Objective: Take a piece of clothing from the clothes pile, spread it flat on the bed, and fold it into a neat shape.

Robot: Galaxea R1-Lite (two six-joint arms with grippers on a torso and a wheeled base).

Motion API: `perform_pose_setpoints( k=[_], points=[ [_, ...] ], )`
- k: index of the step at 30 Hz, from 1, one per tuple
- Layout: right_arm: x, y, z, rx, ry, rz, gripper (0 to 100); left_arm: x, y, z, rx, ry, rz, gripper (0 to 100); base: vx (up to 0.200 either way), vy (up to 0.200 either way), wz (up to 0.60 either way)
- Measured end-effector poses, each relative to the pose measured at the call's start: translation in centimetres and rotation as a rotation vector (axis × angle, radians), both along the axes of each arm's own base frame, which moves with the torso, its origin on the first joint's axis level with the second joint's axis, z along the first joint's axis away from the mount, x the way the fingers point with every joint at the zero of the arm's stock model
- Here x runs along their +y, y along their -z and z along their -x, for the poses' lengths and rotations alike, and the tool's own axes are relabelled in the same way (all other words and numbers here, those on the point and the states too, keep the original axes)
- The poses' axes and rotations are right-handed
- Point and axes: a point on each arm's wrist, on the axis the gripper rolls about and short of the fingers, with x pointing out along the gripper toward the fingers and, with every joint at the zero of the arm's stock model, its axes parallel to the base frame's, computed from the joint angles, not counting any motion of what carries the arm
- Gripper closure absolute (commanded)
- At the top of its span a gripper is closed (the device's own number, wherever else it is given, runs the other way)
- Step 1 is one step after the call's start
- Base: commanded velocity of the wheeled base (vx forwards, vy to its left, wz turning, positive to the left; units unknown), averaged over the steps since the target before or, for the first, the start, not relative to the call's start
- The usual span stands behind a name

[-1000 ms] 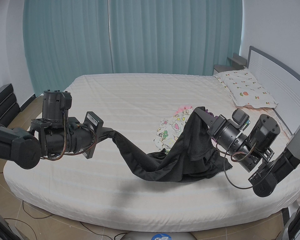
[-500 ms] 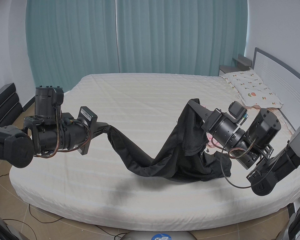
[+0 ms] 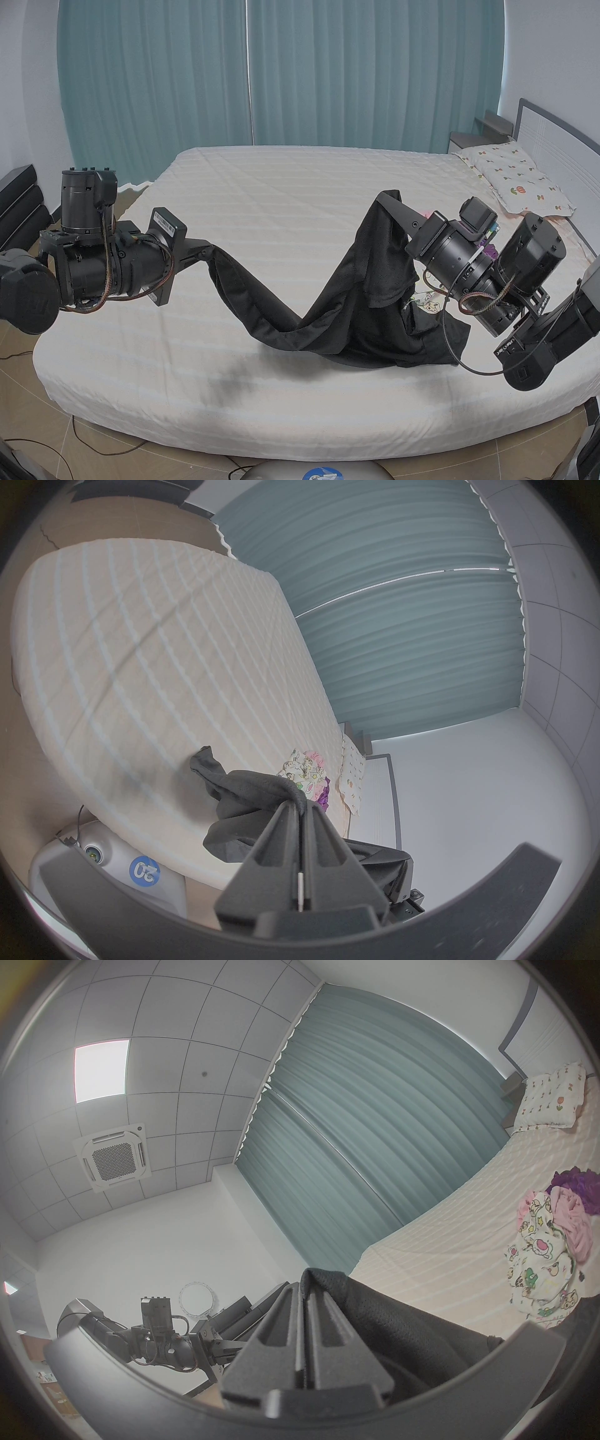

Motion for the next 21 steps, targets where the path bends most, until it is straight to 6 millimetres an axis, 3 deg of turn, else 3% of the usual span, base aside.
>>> perform_pose_setpoints(
  k=[8,13,21],
  points=[
    [-0.8,0.0,-0.3,0.006,0.020,-0.009,100,0.0,0.0,0.0,0.001,0.000,-0.001,100,0.000,0.200,0.00],
    [-1.8,1.1,-0.8,0.045,0.054,0.011,100,0.0,0.2,0.1,0.006,0.005,-0.006,100,0.000,0.000,0.00],
    [-3.3,3.5,0.4,0.158,0.072,0.051,100,-1.0,1.6,0.9,0.051,0.059,-0.027,100,-0.200,0.000,0.00]
  ],
)
